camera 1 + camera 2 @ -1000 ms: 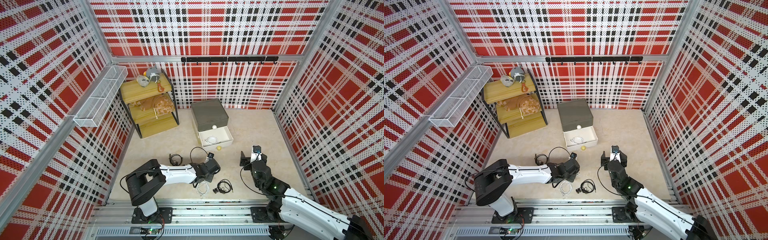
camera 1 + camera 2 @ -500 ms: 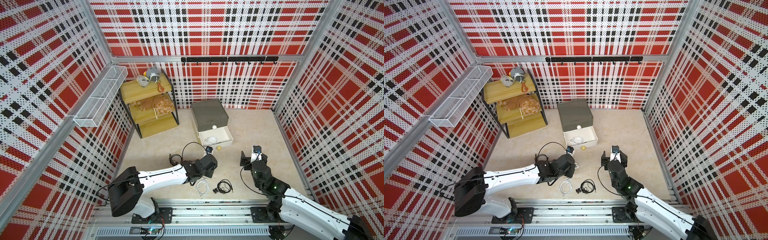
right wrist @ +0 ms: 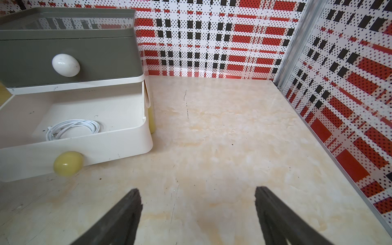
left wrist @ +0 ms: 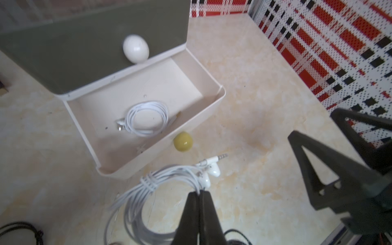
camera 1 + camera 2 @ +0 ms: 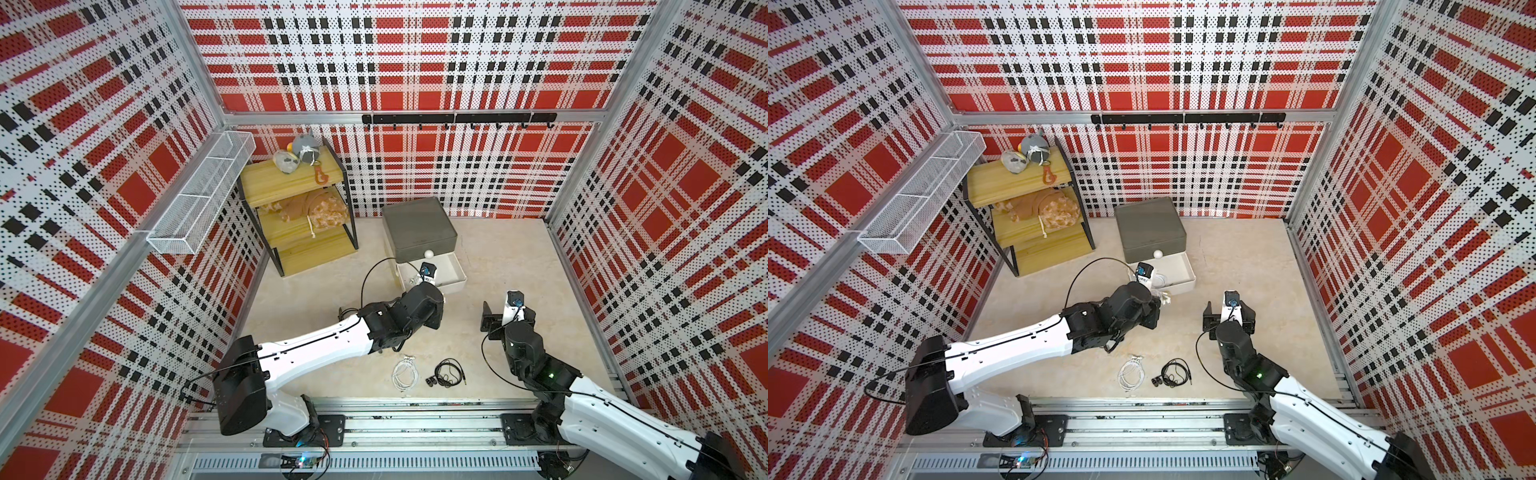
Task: Place the wired earphones into the drawer by color
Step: Place the wired earphones in the drawer.
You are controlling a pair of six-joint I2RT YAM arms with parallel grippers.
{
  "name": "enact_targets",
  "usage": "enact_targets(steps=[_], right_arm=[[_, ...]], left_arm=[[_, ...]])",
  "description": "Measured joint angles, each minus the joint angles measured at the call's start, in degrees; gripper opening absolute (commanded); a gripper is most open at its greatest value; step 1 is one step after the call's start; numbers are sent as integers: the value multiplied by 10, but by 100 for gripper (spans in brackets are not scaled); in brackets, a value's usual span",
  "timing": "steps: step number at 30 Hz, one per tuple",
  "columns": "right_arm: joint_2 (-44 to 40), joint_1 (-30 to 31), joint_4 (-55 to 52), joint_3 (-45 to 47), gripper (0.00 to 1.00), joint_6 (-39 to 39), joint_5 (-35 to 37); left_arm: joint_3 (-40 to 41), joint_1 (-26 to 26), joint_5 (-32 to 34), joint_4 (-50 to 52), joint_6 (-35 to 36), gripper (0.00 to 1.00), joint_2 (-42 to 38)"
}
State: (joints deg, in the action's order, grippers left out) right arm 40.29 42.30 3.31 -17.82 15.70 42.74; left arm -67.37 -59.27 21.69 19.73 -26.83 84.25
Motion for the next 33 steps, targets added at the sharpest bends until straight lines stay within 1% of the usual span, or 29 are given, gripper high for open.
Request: enact_targets(steps=[5, 11, 18, 25, 33], right_arm=[[-14, -1, 0, 0, 89, 0, 0], [-23, -1, -1, 0, 90, 2, 0], [-24, -1, -2, 0, 90, 2, 0], [-27, -1, -2, 0, 90, 2, 0], [-27, -1, -2, 0, 90, 2, 0]], left_arm=[[-37, 23, 12, -30, 11, 0, 33], [-39, 57, 12, -76, 13, 0, 66], [-39, 85, 2, -133, 9, 0, 86], [-27, 93, -10, -166, 0, 0, 108], [-3, 94, -19, -176, -7, 0, 132]])
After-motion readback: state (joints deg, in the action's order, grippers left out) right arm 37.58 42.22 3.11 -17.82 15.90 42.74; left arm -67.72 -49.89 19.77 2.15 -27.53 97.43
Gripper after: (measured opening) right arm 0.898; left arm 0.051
